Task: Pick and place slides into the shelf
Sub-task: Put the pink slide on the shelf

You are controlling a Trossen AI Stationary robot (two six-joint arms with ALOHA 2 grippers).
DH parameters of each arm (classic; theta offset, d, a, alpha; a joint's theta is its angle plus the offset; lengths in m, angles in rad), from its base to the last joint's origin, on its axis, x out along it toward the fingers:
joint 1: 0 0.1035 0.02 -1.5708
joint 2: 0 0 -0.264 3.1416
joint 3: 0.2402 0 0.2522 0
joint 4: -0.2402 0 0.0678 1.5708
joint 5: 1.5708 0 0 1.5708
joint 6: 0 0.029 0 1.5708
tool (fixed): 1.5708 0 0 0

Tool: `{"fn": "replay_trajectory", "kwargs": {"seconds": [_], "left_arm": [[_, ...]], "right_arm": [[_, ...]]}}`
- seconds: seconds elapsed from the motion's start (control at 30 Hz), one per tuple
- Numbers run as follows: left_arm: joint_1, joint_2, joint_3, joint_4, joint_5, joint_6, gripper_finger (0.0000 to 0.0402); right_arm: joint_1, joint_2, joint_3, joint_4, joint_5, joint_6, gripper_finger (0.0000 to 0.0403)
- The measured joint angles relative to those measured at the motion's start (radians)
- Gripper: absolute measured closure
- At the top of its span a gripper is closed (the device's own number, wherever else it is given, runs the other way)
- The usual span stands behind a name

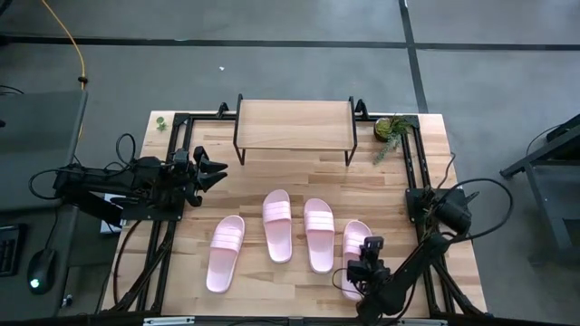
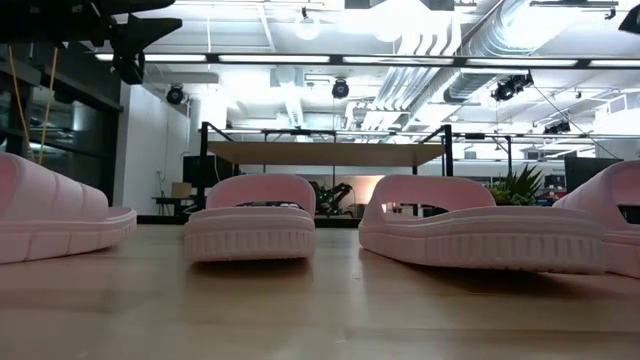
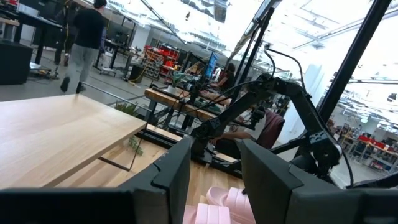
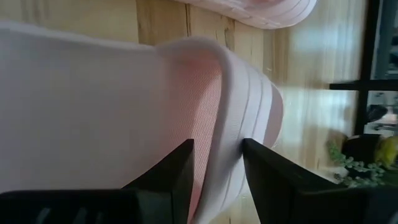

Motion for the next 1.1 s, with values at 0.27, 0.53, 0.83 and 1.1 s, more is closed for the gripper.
{"fn": "replay_trajectory", "kwargs": {"seconds": [0.27,0.53,0.83,1.1], "left_arm": [[0.000,0.000,0.000,0.000,-0.026,0.000,0.0273],[0.000,0.000,0.000,0.000,-0.026,0.000,0.0273],[0.000,0.000,0.000,0.000,-0.026,0.000,0.0273],[0.000,0.000,0.000,0.000,-0.027,0.000,0.0273]], "right_arm": [[0.000,0.052,0.000,-0.047,0.044,0.058,0.0275],[-0.001,0.054,0.000,-0.085,0.049,0.112,0.0275],[0.000,0.054,0.000,-0.079,0.048,0.114,0.0363],[-0.002,0.054,0.000,-0.078,0.048,0.112,0.0385]]}}
